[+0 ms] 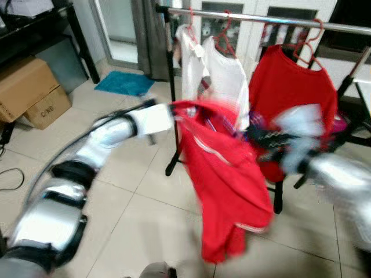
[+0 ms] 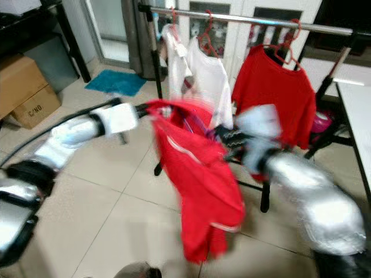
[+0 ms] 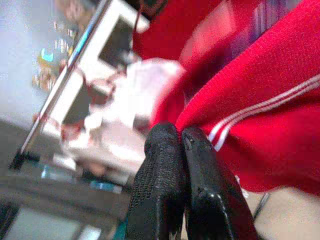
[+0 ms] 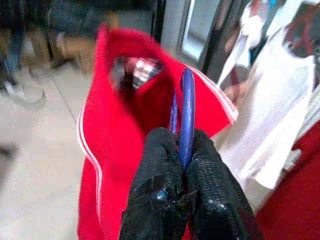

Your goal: Hang hanger

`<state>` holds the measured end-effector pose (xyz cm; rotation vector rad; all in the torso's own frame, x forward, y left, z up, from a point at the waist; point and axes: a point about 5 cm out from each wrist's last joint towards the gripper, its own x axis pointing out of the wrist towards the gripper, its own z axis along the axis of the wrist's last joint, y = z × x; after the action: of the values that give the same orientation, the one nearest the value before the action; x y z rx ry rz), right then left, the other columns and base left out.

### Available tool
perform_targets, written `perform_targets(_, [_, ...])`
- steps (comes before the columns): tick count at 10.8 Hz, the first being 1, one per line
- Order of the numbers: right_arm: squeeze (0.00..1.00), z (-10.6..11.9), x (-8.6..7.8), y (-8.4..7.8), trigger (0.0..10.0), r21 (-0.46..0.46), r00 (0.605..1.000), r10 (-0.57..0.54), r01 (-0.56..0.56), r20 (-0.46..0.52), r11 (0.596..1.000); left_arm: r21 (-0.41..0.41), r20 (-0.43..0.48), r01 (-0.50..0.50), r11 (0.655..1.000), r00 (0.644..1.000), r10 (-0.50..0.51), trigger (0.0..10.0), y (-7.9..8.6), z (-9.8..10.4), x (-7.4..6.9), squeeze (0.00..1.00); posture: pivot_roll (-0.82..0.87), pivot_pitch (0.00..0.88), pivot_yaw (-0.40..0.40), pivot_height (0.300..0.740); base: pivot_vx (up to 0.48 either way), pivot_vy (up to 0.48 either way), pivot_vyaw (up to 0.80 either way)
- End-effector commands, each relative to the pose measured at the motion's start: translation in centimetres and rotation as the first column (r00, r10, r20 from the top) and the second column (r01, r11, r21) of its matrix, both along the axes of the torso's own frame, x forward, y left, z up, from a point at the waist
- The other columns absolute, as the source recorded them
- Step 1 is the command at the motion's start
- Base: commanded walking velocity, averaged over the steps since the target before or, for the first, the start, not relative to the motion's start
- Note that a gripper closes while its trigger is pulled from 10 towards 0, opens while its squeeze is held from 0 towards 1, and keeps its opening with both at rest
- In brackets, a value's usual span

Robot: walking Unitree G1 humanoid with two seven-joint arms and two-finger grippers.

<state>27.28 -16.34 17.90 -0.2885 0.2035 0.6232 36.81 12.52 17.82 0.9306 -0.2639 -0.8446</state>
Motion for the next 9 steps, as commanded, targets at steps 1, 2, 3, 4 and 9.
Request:
perform_targets(1, [0.00, -0.3, 0.3, 1.1, 0.0, -0.058, 0.999, 0.043, -0.042, 0.013, 0.997, 0.001, 0.058, 0.010, 1.000, 0.998, -0.010, 0.0, -0.5, 1.4, 0.3, 0.00, 0.08, 0.000, 0.080, 0.740, 0.000, 0.000, 0.00])
perform_targets(2, [0.00, -0.7, 0.3, 1.7, 0.0, -0.086, 0.997, 0.073, -0.072, -0.001, 0.994, 0.002, 0.061, 0.017, 1.000, 0.998, -0.017, 0.0, -0.8, 1.5, 0.4, 0.00, 0.08, 0.000, 0.080, 0.740, 0.000, 0.000, 0.00])
perform_targets(3, [0.00, -1.7, -0.1, 3.1, 0.0, -0.169, 0.981, 0.186, -0.191, -0.046, 0.967, 0.020, 0.100, 0.037, 0.999, 0.994, -0.039, 0.0, -1.5, 2.1, 0.5, 0.00, 0.08, 0.000, 0.080, 0.740, 0.000, 0.000, 0.00])
perform_targets(4, [0.00, -0.9, 0.5, 3.5, 0.0, -0.097, 0.988, 0.151, -0.152, -0.017, 0.984, 0.053, 0.106, 0.084, 0.995, 0.990, -0.089, 0.0, -2.2, 2.0, 0.2, 0.00, 0.08, 0.000, 0.080, 0.740, 0.000, 0.000, 0.00])
perform_targets(9, [0.00, -0.5, -2.4, 1.3, 0.0, 0.016, 0.953, 0.280, -0.280, -0.113, 0.960, 0.233, 0.143, -0.219, 0.948, 0.971, 0.189, 0.0, 3.2, 1.3, 2.0, 0.00, 0.08, 0.010, 0.076, 0.740, 0.000, 0.000, 0.00])
